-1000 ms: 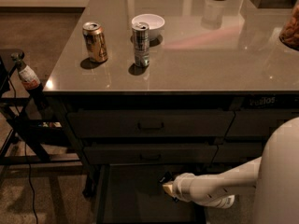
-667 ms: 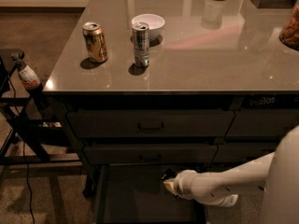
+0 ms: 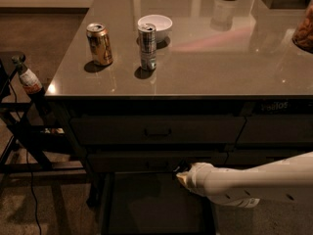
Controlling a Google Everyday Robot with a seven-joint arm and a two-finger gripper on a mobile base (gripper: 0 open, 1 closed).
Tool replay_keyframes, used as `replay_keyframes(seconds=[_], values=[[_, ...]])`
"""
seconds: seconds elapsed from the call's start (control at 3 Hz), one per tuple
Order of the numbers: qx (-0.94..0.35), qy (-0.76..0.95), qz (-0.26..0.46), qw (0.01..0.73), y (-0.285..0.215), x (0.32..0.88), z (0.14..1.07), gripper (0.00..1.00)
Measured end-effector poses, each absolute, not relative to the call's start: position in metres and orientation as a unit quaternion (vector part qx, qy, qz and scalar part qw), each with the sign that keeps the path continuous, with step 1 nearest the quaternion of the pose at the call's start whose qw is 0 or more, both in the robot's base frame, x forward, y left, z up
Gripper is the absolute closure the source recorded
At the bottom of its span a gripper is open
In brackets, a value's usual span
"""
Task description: Pick rxbar blueberry from bottom drawer and place on counter
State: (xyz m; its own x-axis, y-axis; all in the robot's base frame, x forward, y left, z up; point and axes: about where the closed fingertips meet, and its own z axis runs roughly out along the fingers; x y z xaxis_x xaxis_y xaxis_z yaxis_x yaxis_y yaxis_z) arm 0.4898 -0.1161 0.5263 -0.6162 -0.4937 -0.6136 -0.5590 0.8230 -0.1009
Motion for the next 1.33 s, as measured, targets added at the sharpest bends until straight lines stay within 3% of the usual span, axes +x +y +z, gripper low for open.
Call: replay_keyframes(seconds=[0.67, 1.33], values=[[-0.293, 0.896, 0.049, 0.331, -0.120, 0.490, 0.541, 1.00], [-0.278, 0.885, 0.005, 0.373, -0.170, 0.484, 0.628, 1.00]])
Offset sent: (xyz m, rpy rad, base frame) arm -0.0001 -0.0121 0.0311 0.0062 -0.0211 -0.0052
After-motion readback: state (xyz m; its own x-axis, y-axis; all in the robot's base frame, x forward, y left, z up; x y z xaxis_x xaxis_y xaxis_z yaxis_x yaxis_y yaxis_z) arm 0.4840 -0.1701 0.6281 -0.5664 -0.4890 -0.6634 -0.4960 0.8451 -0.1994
